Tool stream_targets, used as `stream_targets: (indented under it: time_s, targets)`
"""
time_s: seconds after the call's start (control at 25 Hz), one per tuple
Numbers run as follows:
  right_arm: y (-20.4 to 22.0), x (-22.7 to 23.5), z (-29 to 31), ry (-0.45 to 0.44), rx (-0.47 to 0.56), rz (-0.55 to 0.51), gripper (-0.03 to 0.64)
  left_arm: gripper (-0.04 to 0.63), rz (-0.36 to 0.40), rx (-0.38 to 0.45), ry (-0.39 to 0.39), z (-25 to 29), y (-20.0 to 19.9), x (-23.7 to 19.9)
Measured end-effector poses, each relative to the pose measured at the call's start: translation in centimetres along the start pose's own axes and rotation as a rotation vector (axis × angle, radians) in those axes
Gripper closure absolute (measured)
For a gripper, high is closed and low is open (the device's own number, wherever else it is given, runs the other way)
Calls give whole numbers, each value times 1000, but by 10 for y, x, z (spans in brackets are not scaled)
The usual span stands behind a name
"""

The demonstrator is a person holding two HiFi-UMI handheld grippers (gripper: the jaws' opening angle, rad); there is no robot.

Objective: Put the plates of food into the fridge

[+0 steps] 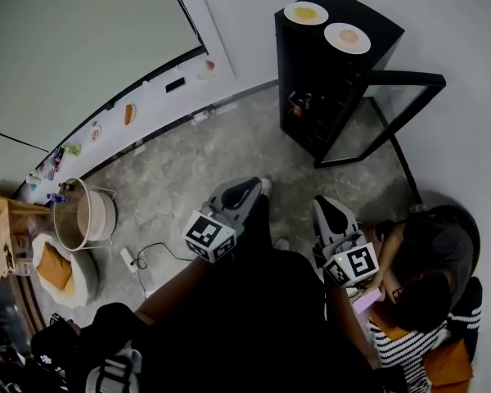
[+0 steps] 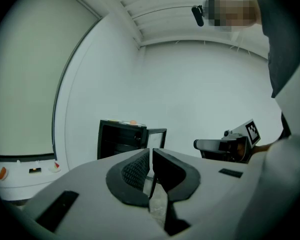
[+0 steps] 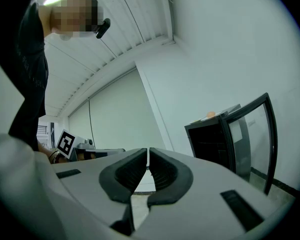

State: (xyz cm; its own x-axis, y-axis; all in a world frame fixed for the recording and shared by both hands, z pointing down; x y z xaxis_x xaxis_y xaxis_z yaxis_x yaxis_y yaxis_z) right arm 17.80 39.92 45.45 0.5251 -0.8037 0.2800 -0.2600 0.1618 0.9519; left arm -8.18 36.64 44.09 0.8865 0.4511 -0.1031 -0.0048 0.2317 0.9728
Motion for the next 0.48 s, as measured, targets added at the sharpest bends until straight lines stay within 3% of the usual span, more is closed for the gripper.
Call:
stream_targets:
  time_s: [0.48]
  targets:
    - [10, 27, 31, 35, -24, 40, 583, 557, -36, 27, 27, 40, -6, -35]
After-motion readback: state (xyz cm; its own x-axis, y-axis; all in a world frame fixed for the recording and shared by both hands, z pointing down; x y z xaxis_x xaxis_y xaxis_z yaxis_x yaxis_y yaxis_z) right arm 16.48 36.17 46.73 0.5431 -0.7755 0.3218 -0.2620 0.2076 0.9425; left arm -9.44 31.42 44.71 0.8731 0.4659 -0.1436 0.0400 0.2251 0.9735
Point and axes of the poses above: the fingertips, and each gripper's own axes: z forward along the fingers, x to its right, y out of its underside, the point moved 10 cm from there along -z, backward along the fingers, and after that the axes turned 15 degrees about -y, right-handed, at the moved point
